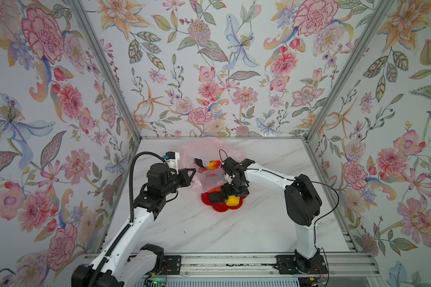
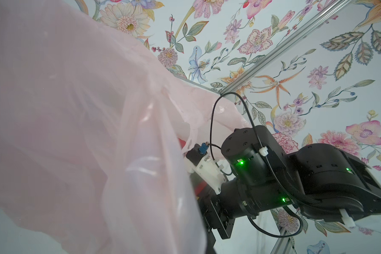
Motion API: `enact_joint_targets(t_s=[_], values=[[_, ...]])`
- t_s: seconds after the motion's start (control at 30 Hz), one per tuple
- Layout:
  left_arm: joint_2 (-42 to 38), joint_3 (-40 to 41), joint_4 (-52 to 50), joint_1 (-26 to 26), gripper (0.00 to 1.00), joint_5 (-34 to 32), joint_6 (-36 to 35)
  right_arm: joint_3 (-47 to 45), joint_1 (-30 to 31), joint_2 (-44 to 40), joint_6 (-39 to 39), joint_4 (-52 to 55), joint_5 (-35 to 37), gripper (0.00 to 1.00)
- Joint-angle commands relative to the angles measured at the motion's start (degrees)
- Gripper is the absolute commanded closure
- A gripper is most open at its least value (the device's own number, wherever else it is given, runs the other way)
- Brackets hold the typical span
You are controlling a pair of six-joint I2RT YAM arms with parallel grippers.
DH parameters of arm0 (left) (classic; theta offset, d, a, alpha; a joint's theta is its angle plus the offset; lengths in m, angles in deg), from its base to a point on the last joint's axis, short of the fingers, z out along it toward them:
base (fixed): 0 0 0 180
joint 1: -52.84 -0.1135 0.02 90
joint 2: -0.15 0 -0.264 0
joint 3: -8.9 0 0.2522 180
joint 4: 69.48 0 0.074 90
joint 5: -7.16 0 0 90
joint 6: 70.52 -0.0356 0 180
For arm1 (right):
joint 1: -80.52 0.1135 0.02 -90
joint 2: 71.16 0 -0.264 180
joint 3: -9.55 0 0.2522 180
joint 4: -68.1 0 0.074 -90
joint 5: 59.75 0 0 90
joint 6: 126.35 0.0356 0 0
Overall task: Place the fruits into the plastic bag
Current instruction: Pick up the fruit from the plate.
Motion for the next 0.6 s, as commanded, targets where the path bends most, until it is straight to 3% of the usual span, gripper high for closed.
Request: enact_joint_targets(t_s=[0.0, 0.57], values=[[-0.9, 1.1, -0.2, -0.5, 1.0, 1.1, 0.4, 0.6, 0.6, 0.3, 0.3, -0.1, -0.4, 0.18], [-2.2, 4.2, 2.2, -0.4, 1.0, 1.3, 2.5, -1.9, -0.2, -6.5, 0.8, -2.4, -1.0, 0.44]])
